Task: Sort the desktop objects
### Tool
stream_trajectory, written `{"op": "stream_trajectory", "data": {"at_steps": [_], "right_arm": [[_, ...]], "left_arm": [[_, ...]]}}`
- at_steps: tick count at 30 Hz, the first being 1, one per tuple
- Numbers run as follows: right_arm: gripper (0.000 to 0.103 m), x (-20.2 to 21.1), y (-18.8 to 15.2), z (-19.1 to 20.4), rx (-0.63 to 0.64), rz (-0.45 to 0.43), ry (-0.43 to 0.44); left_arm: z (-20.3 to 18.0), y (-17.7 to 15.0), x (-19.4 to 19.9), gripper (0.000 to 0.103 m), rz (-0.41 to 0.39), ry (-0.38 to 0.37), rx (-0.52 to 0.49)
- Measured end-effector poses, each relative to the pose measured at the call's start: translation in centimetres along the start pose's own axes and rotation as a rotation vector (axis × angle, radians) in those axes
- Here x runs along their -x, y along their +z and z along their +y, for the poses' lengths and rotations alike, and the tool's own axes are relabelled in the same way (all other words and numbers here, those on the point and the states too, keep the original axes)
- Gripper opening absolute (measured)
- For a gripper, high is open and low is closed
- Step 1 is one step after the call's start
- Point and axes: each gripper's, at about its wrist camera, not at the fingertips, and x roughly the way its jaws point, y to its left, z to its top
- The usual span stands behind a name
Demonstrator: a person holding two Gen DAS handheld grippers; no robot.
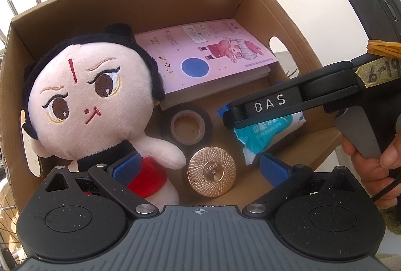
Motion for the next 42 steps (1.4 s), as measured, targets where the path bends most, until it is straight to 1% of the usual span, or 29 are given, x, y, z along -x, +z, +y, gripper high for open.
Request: {"op": "stream_trajectory", "data": {"at_steps": [2,4,6,8,10,12,15,16,18,20,22,24,25,28,31,34,36,39,40,42], "right_arm": [[0.081,0.2,0.0,-0.5,-0.019,-0.011,0.018],[0.076,0.5,0.0,-1.1,-0.044,-0.020,0.035],[0.074,0.9,-0.2,-1.5,-0.063,-0.024,0.041],[0.074,2.0,-0.6,-1.7,-0.066,-0.051,0.037],[0.075,3.9,-1.3,-1.5,-0.056,-0.099,0.036],[0.076,5.7,-1.9,-1.2,-0.046,-0.140,0.035],[0.080,9.3,-3.4,-0.5,-0.024,-0.211,0.009],[0.083,10.6,-4.0,-0.2,-0.014,-0.232,-0.001],[0.088,12.7,-5.0,0.3,0.003,-0.271,-0.019],[0.089,15.2,-6.3,1.0,0.029,-0.313,-0.036],[0.089,17.0,-7.5,1.8,0.047,-0.342,-0.060],[0.093,18.5,-8.7,2.5,0.056,-0.361,-0.079],[0.097,19.3,-9.5,2.9,0.060,-0.372,-0.085],[0.100,21.8,-12.1,4.1,0.081,-0.420,-0.091],[0.101,23.7,-14.3,5.1,0.096,-0.461,-0.099],[0.103,25.6,-16.4,5.9,0.097,-0.522,-0.105],[0.103,26.7,-17.5,6.3,0.091,-0.565,-0.114],[0.103,28.1,-18.9,6.9,0.067,-0.626,-0.144],[0.103,28.4,-19.2,7.1,0.063,-0.639,-0.146],[0.103,29.0,-19.9,7.4,0.063,-0.662,-0.145]], "left_arm": [[0.0,-0.1,0.0,0.101,-0.002,-0.001,0.004],[0.1,-0.1,0.1,0.101,-0.004,0.000,0.009],[0.1,-0.2,0.3,0.101,-0.010,0.004,0.012],[0.2,-0.3,0.8,0.101,-0.023,0.009,0.014],[0.2,-0.4,1.6,0.101,-0.042,0.016,0.014],[0.2,-0.5,2.8,0.101,-0.064,0.025,0.016],[0.1,-0.9,5.1,0.101,-0.105,0.024,0.034],[0.0,-1.1,5.8,0.101,-0.119,0.025,0.037],[-0.2,-1.8,8.1,0.102,-0.164,0.035,0.036],[-0.4,-2.7,10.4,0.102,-0.203,0.046,0.040],[-0.5,-3.8,12.5,0.103,-0.243,0.067,0.051],[-0.7,-4.9,14.8,0.103,-0.293,0.091,0.062],[-0.8,-5.5,15.9,0.103,-0.317,0.102,0.068],[-1.0,-7.3,18.7,0.103,-0.384,0.133,0.083],[-1.1,-8.9,21.3,0.103,-0.424,0.177,0.128],[-1.5,-10.2,23.4,0.103,-0.443,0.235,0.165],[-2.0,-11.0,25.0,0.103,-0.468,0.307,0.169],[-2.9,-11.9,27.1,0.103,-0.528,0.377,0.165],[-3.2,-12.1,27.7,0.103,-0.545,0.393,0.162],[-3.7,-12.6,28.7,0.103,-0.570,0.386,0.148]]}}
